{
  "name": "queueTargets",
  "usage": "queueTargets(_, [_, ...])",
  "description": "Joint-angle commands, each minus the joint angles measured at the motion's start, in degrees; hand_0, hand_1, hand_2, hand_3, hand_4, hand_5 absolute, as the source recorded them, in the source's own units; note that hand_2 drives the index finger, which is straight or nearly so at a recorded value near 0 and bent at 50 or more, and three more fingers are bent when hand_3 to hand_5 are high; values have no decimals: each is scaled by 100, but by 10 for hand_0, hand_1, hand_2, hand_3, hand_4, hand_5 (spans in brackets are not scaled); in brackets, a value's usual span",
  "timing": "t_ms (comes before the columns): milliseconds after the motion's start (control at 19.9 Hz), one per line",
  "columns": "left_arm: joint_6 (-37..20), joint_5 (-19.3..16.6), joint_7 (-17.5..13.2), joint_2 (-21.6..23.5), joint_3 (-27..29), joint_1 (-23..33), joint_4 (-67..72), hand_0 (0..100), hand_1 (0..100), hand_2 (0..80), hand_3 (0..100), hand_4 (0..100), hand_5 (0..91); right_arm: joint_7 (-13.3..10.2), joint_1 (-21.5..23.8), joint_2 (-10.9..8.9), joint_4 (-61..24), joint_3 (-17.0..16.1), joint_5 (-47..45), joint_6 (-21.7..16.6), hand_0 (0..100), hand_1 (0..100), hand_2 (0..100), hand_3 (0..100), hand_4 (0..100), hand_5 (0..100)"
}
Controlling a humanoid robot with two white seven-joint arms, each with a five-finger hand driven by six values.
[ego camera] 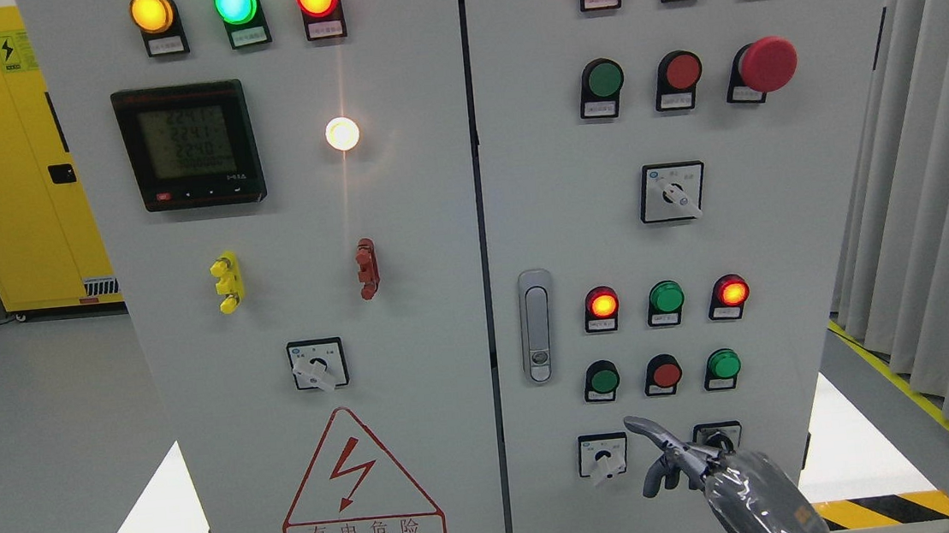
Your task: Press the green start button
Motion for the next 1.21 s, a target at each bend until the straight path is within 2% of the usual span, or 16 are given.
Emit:
queueTargets(0, [1, 0, -4, 0, 0, -123, -158, 120, 556, 0, 0, 0, 0, 587, 318, 61, -254, -17, -2557, 431, 238, 446, 0, 0, 18, 0])
queueTargets(201, [1, 0, -4, 0, 0, -123, -158, 120, 556, 0, 0, 0, 0, 650, 362, 35, -298, 246, -3438, 915, 211, 332, 0, 0, 0, 0])
queueTargets(402, [1, 0, -4, 0, 0, -123, -158, 120, 556, 0, 0, 0, 0, 650, 362, 8, -263, 238, -3509, 1040, 184, 283, 0, 0, 0, 0])
queueTargets(703, [1, 0, -4, 0, 0, -123, -158, 120, 556, 0, 0, 0, 0, 650, 380, 8, -281, 238, -3940, 1417, 177, 273, 0, 0, 0, 0])
queueTargets(1155, [1, 0, -4, 0, 0, -123, -158, 120, 556, 0, 0, 0, 0, 650, 371, 8, -246, 229, -3949, 1426, 178, 286, 0, 0, 0, 0])
